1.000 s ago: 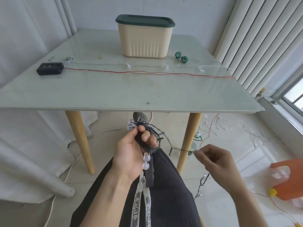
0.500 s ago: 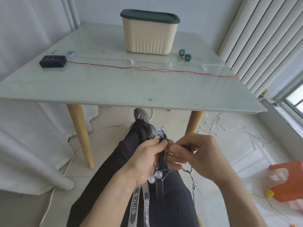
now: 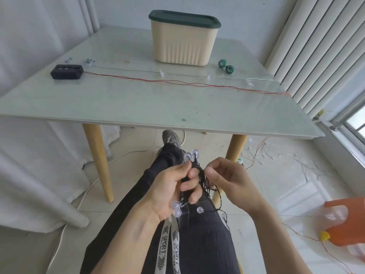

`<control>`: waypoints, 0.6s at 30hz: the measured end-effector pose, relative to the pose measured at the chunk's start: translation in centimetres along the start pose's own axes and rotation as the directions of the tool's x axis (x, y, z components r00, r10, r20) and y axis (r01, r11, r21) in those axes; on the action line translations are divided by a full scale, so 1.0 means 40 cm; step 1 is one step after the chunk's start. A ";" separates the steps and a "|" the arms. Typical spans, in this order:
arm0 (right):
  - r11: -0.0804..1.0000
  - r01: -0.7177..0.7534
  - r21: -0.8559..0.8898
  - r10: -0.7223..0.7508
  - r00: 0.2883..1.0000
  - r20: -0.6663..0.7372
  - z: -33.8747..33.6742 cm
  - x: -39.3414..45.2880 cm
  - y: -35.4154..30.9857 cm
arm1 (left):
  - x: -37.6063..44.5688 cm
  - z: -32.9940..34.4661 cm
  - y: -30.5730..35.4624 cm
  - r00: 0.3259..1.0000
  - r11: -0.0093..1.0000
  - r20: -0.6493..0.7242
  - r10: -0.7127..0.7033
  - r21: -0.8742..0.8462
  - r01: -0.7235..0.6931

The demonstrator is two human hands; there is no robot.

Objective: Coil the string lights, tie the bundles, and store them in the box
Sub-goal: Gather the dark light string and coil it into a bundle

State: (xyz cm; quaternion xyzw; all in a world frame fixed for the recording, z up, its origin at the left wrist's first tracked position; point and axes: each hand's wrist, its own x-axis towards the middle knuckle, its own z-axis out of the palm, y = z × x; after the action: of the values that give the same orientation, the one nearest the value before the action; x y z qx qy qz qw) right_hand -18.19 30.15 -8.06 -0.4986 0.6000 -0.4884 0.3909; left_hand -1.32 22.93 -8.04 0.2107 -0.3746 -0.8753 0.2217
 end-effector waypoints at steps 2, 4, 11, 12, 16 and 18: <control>0.995 -0.029 0.096 0.027 0.999 0.020 0.001 0.002 0.007 | -0.001 0.004 -0.003 0.999 0.998 -0.011 0.049 -0.027 -0.049; 0.982 -0.087 0.166 0.084 0.996 0.027 0.004 0.005 0.011 | -0.003 0.013 -0.006 0.998 0.994 0.002 0.065 -0.083 -0.064; 0.942 -0.215 0.259 0.182 0.972 0.146 0.002 0.001 0.027 | -0.008 0.009 0.002 0.999 0.997 0.026 0.045 -0.062 -0.044; 0.944 -0.216 0.248 0.188 0.973 0.131 0.002 0.001 0.028 | -0.009 0.008 0.003 0.999 0.998 0.031 0.041 -0.039 -0.040; 0.983 -0.122 0.137 0.132 0.989 -0.066 -0.007 0.006 0.027 | -0.013 0.007 0.006 0.998 1.000 0.058 0.014 0.013 -0.015; 0.995 -0.074 0.073 0.085 0.984 -0.158 -0.013 0.009 0.028 | -0.013 0.004 0.003 0.998 1.000 0.060 0.000 -0.020 0.002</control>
State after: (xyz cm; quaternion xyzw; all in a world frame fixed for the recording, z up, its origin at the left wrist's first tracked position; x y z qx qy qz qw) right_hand -18.99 29.92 -9.05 -0.4197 0.6326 -0.5308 0.3767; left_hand -0.96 23.24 -7.74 0.1821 -0.3720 -0.8851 0.2120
